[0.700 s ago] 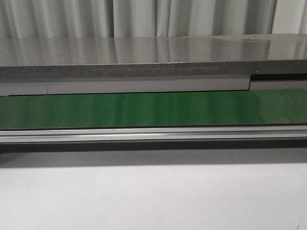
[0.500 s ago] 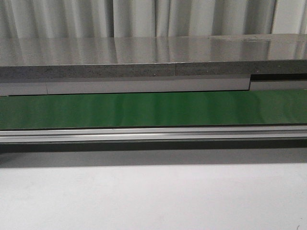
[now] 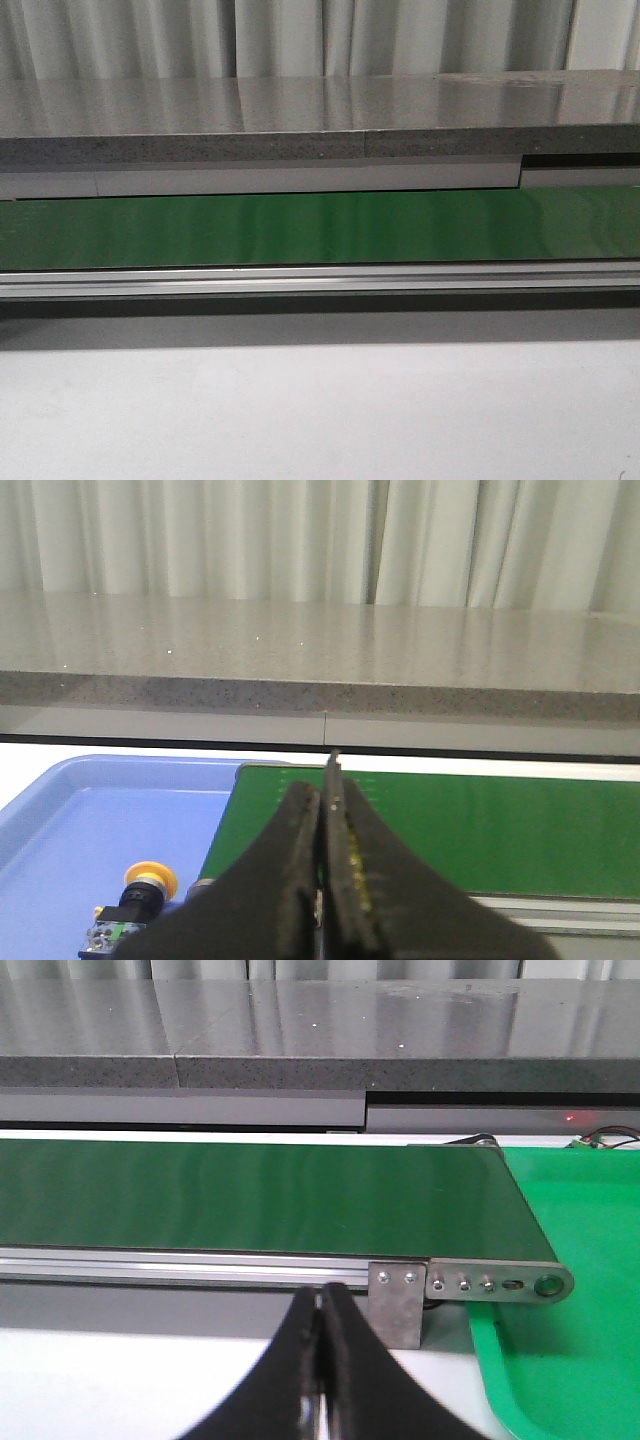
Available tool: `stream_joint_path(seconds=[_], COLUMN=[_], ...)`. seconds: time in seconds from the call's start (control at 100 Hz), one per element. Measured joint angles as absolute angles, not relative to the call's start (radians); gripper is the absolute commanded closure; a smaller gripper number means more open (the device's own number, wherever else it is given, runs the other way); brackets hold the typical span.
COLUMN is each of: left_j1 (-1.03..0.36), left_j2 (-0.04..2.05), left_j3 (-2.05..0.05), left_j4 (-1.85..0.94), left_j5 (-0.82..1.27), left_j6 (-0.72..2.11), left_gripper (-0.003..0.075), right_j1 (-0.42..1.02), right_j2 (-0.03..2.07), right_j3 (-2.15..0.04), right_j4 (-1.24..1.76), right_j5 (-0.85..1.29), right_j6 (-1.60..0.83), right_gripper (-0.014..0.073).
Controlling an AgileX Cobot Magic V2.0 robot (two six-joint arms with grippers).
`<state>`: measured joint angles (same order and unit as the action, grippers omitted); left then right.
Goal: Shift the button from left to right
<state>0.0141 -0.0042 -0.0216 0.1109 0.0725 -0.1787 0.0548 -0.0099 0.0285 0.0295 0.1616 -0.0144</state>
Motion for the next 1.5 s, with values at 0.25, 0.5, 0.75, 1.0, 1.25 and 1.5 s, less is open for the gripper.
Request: stream_joint_path(seconds=[0.25, 0.5, 0.75, 1.0, 1.25, 1.5], left_j1=[0.014, 0.014, 0.014, 0.014, 0.014, 0.014], left_j2=[0.158, 0.467, 0.657, 0.723, 0.740, 0.740], left_j3=[-0.276, -0.593, -0.719, -0.719, -0.719, -0.719], left_j4=[0.098, 0.120, 0.124, 0.116, 0.116, 0.116], left_j5=[0.282, 0.666, 0.777, 0.792, 0.795, 0.796], left_j6=[-0.179, -0.179, -0.179, -0.179, -0.179, -0.179], left_gripper=[0.0741, 0.0741, 0.0741, 0.0740, 0.0419, 0.0045], right_j1=[0.055, 0.055, 0.055, 0.055, 0.055, 0.055], right_j2=[-0.010, -0.010, -0.010, -0.010, -0.010, -0.010], right_j3=[0.028, 0.028, 0.028, 0.028, 0.028, 0.028], right_j4=[0.029, 0.029, 0.029, 0.029, 0.029, 0.029], right_j5=[0.162, 0.162, 0.162, 0.162, 0.162, 0.162], right_j6=[-0.014, -0.014, -0.014, -0.014, -0.014, -0.014], right_gripper=[0.0662, 0.0662, 0.0662, 0.0662, 0.0662, 0.0662])
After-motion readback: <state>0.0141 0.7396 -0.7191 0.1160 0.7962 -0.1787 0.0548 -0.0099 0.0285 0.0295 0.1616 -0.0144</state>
